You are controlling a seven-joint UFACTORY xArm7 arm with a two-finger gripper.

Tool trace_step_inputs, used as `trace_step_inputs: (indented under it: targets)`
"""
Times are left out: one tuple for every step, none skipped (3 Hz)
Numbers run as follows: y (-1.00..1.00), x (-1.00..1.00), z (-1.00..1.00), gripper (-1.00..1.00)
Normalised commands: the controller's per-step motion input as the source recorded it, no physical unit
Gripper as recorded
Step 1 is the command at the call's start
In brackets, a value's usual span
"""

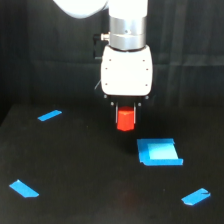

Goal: Pick up the red object from the table

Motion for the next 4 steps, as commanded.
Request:
trace_step_inputs:
  targets:
    - [-0.10,0.01,0.68,-1.00]
    - [0.00,-0.09,0.34,-1.00]
    - [0.06,-0.10,0.25,-1.00]
    - [-0.01,-0.12,0.21,-0.99]
